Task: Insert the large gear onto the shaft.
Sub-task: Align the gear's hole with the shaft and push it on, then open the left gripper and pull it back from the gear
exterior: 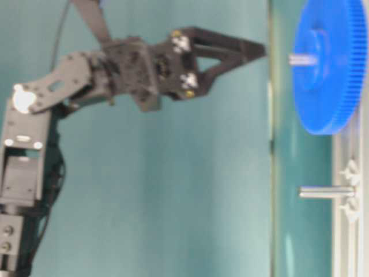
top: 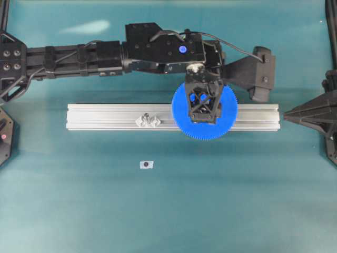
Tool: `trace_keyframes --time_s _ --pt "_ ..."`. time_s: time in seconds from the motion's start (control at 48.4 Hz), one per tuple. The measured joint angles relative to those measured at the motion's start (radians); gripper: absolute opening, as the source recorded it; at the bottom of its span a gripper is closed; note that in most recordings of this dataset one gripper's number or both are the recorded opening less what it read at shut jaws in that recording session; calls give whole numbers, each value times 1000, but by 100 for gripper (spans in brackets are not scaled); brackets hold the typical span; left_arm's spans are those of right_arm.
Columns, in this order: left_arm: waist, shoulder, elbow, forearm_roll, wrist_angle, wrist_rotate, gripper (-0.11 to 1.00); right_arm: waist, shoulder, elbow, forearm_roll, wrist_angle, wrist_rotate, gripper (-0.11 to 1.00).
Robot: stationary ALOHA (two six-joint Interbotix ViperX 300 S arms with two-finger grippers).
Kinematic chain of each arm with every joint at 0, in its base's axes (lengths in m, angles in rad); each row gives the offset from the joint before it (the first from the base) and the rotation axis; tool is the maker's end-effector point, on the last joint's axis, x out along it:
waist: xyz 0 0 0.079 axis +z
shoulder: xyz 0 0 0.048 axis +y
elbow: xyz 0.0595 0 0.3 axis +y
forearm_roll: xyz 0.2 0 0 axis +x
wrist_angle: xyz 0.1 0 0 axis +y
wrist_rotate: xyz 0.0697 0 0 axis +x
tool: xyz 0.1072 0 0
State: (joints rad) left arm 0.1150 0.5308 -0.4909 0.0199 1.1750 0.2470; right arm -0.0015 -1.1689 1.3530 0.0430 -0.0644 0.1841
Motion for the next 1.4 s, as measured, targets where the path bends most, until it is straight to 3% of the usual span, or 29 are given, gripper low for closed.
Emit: trace_keyframes --time_s 0.475,0.992,1.177,1.405 --pt "-3 0 -3 0 2 -5 89 0 0 2 0 0 0 5" --pt "-5 0 3 0 -38 -67 89 0 -12 0 0 2 0 5" --pt "-11 -52 80 0 -107 -89 89 0 -32 2 0 17 0 5" --pt "-17 -167 244 0 -201 -127 89 0 -40 0 0 44 0 5"
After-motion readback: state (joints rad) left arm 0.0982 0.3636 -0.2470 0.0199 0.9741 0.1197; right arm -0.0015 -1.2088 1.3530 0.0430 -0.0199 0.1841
